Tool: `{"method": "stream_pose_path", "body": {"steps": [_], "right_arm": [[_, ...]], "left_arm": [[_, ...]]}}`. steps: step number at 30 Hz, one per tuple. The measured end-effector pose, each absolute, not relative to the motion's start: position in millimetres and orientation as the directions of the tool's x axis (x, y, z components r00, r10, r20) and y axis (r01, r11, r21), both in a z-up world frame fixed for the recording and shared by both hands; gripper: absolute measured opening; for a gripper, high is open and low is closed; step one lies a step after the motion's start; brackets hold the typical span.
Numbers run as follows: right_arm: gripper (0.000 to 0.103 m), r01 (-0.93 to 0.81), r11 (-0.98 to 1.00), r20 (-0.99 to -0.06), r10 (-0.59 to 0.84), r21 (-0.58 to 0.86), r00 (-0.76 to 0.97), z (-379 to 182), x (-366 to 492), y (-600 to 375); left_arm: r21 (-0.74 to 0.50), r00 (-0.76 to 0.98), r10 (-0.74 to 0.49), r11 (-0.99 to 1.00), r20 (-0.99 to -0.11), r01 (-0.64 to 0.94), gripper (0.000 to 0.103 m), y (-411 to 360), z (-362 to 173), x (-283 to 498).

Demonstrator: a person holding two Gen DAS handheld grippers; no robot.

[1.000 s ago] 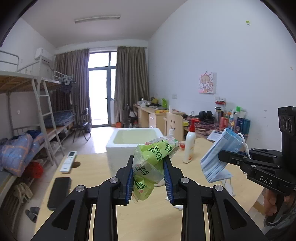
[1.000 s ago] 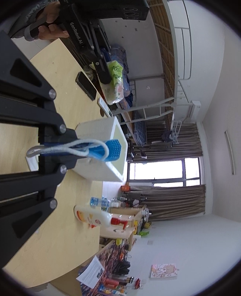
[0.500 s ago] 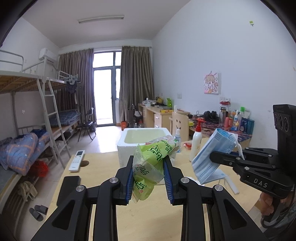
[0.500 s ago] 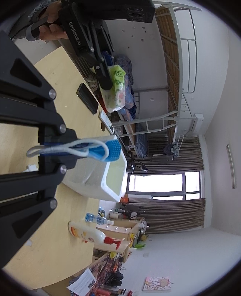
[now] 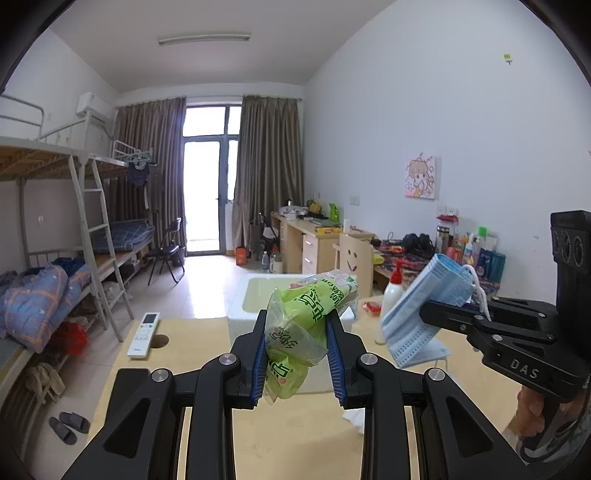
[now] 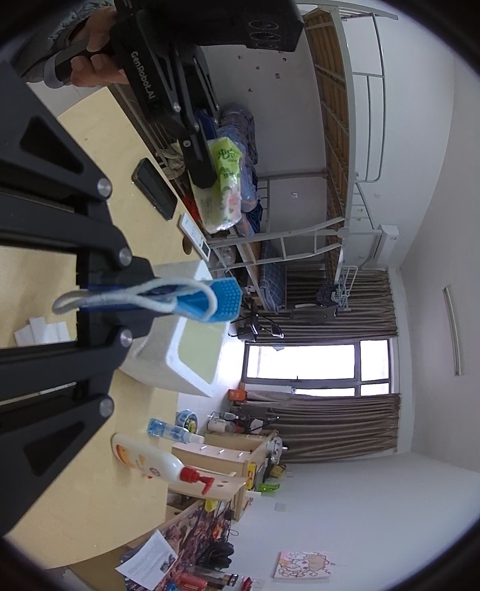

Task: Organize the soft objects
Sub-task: 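Carry the green packet with the left tool while the right tool carries the mask toward the box, then lower the blue mask into the foam box and open the right tool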

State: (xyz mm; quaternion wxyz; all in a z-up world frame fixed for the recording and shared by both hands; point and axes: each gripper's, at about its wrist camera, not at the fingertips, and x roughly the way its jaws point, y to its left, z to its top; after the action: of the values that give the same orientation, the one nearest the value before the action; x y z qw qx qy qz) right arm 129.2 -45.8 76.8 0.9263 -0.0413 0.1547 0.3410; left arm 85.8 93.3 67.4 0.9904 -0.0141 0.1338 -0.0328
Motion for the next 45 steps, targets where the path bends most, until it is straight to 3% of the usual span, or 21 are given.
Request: {"method": "stream_pose_path", "body": {"steps": [17, 45], "right_arm": [[0.008, -0.619, 0.785, -0.303, 0.593, 0.013, 0.746, 96.4, 153.1, -39.8], [0.008, -0.623, 0.782, -0.396, 0.568, -0.012, 0.721, 85.7, 249.3, 2.9]], "left_arm": [[-0.049, 0.965, -0.049, 0.998, -0.259, 0.038, 0.03, 93.1, 83.8, 119.7], [-0.045, 0.949, -0.015, 0.999, -0.316, 0.001, 0.029, 107.9, 73.7, 203.2]]}}
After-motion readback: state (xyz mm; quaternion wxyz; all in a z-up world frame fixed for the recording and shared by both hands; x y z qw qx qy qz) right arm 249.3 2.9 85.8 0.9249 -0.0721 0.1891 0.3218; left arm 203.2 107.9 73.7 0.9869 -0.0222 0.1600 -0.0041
